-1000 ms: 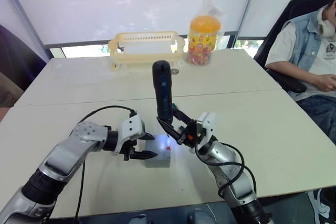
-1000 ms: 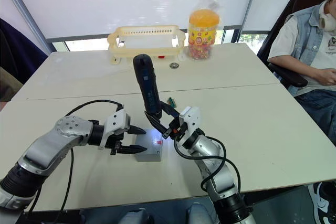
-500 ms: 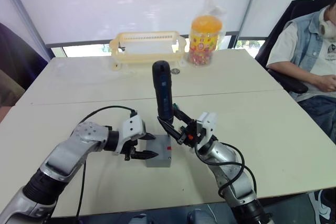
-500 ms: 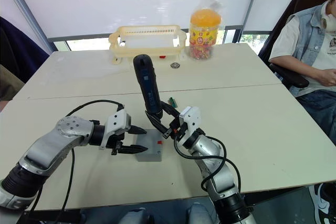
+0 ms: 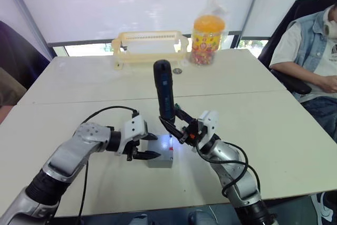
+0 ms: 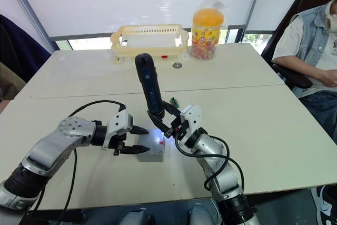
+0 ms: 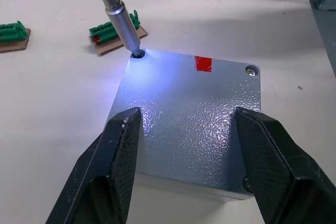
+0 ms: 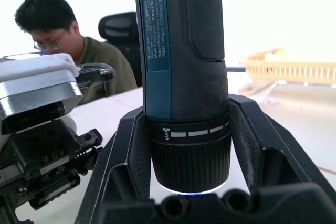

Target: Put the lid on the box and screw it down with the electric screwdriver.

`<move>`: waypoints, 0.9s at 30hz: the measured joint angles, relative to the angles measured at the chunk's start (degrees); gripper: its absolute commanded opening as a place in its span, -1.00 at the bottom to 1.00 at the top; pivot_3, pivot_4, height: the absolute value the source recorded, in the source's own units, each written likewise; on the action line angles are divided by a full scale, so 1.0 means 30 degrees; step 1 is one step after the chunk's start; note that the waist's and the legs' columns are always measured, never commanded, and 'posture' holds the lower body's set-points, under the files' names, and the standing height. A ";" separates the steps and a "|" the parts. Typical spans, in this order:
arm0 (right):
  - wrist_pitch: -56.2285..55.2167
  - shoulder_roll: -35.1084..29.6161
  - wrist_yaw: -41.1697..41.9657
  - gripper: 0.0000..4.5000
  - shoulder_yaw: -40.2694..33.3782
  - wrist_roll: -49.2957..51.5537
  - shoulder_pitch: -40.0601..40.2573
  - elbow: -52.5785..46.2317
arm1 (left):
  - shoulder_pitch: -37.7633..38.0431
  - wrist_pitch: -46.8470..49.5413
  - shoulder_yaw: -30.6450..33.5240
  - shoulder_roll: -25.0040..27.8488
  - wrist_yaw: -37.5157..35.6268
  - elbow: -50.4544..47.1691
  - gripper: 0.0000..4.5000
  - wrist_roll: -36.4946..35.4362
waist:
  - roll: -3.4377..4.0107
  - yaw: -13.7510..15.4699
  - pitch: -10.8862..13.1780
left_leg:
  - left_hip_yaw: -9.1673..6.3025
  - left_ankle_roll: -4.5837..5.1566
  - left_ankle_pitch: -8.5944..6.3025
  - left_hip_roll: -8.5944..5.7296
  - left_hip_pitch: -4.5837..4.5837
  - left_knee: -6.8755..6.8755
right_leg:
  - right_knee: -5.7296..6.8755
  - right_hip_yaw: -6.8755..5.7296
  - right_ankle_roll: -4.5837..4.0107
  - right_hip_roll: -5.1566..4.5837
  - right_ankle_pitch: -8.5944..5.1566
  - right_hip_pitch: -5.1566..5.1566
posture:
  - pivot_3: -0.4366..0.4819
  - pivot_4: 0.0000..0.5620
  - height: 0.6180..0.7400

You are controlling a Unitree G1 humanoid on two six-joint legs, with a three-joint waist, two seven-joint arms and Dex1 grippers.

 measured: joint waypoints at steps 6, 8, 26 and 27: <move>0.5548 -0.1448 -0.1616 -0.22 -0.2271 0.2473 -0.2372 -0.3434 | -0.0004 -0.0119 0.0046 -0.0046 -0.0003 -0.0141 0.28 -0.0003 | 0.0064 0.0016 0.0159 | -0.0010 -0.0003 0.0010 -0.0043 -0.0209 0.0019 | 0.0018 -0.0021 -0.0054 -0.0041 0.0056 -0.0185 | -0.05 -0.47 1.00; 0.7442 -0.1748 -0.2588 -0.22 -0.4067 0.4152 -0.3978 -0.4544 | 0.0004 -0.0093 0.0282 -0.0202 0.0060 -0.0184 0.28 -0.0069 | 0.0066 0.0006 0.0160 | -0.0025 -0.0010 0.0016 -0.0042 -0.0323 0.0039 | 0.0045 -0.0038 -0.0041 -0.0035 0.0086 -0.0312 | -0.05 -0.47 1.00; 2.8626 -1.2094 -1.2393 -0.22 -1.1344 1.8512 -0.7370 0.4849 | -0.3017 0.3335 0.0868 -0.2085 -0.0528 -0.1374 0.28 -0.4254 | 0.0102 -0.0017 0.0484 | 0.0110 0.0075 -0.0024 -0.0066 -0.0683 0.0018 | 0.0013 -0.0090 0.0021 -0.0081 0.0117 -0.0633 | -0.05 -0.47 1.00; 2.8630 -1.2570 -1.2660 -0.22 -1.1354 1.9224 -0.7159 0.5125 | -0.3273 0.2998 0.0505 -0.2107 -0.0679 -0.1298 0.28 -0.3927 | 0.0098 -0.0010 0.0485 | 0.0114 0.0088 -0.0031 -0.0062 -0.0678 0.0018 | 0.0010 -0.0093 0.0022 -0.0069 0.0116 -0.0627 | -0.05 -0.47 1.00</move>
